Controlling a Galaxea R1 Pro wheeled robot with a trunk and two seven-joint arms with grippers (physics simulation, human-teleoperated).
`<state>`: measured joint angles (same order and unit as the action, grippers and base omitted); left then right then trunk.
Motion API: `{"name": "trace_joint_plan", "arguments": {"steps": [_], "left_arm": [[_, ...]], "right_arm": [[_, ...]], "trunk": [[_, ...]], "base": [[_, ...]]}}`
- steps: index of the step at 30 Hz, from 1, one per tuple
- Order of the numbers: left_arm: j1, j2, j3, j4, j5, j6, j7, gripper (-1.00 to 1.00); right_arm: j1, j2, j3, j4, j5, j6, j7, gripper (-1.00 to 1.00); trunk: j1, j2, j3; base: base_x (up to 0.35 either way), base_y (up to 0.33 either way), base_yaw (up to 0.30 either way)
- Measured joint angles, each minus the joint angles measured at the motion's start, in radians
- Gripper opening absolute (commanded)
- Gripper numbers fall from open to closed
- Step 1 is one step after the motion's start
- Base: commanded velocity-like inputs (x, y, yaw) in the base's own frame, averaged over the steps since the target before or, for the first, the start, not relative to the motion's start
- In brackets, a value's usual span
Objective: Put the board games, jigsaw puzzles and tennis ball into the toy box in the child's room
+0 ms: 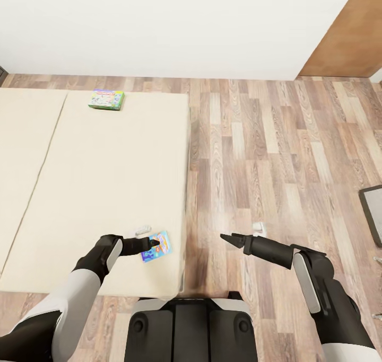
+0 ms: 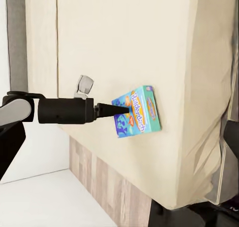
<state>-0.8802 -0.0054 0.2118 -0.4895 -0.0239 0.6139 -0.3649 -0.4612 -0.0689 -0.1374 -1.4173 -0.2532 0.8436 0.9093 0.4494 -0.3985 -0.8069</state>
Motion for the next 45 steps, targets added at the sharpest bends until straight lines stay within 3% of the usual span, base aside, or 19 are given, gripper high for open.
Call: {"name": "trace_joint_plan", "arguments": {"steps": [22,45], "left_arm": [[0.0,0.0,0.0,0.0,0.0,0.0,0.0,1.0],[0.0,0.0,-0.001,0.0,0.0,0.001,0.0,1.0]], "right_arm": [[0.0,0.0,0.0,0.001,0.0,0.0,0.001,1.0],[0.0,0.0,0.0,0.002,0.0,-0.004,0.002,1.0]], "trunk": [[0.0,0.0,0.0],[0.0,0.0,0.0]], "base": [[0.0,-0.134,0.0],[0.0,-0.007,0.0]]}}
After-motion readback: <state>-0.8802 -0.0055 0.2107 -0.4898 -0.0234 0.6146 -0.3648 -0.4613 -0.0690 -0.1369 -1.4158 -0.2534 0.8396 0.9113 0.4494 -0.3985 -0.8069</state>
